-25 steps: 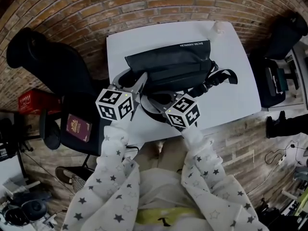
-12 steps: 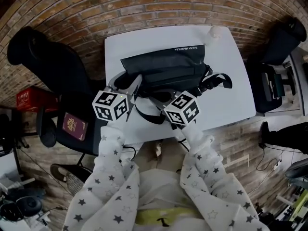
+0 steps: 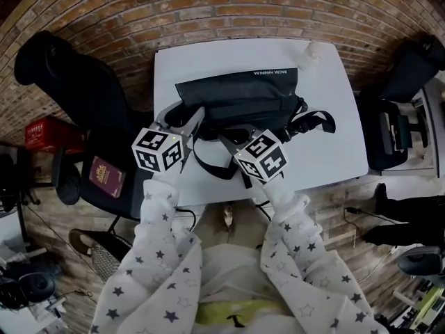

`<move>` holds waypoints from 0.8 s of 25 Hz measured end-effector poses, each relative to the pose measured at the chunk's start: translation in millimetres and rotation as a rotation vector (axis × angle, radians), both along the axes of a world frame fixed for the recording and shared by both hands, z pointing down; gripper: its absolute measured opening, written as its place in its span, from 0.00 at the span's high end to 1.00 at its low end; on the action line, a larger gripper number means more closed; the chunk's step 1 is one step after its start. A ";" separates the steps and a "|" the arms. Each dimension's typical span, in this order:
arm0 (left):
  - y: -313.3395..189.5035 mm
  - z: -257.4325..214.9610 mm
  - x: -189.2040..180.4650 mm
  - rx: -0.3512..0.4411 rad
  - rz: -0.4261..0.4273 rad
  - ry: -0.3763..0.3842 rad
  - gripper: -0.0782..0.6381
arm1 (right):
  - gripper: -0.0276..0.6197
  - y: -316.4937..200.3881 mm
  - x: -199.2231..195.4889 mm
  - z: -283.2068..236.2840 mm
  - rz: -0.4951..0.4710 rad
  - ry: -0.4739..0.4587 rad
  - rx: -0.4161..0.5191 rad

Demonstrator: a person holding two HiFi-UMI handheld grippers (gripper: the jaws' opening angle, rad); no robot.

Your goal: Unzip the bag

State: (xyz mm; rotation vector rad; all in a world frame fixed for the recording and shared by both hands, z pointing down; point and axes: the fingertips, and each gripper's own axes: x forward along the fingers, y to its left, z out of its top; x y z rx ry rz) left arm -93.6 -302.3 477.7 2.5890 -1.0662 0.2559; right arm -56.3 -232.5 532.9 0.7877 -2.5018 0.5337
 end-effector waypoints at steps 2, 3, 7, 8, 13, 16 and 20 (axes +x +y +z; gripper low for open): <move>0.4 0.2 -1.9 0.001 -0.003 0.000 0.66 | 0.93 -0.6 0.2 -0.5 0.000 0.001 0.000; 1.0 0.5 -3.6 0.003 -0.004 0.001 0.66 | 0.93 -0.3 -1.0 -0.5 -0.004 0.007 0.004; 3.0 1.2 -9.6 0.014 -0.004 0.003 0.66 | 0.93 0.4 -3.7 0.5 -0.012 0.030 0.021; 2.9 1.1 -10.6 0.016 -0.005 0.003 0.66 | 0.93 -0.3 -2.3 1.0 -0.009 0.037 0.023; 2.2 1.0 -16.8 0.019 -0.022 0.000 0.66 | 0.93 -3.4 -0.2 -1.2 -0.014 0.047 0.026; 2.1 2.2 -20.6 0.026 -0.036 -0.013 0.66 | 0.93 -3.8 -2.7 -0.8 -0.019 0.058 0.032; 1.3 2.7 -26.9 0.034 -0.063 -0.023 0.66 | 0.93 -6.1 -5.9 -1.7 -0.023 0.060 0.035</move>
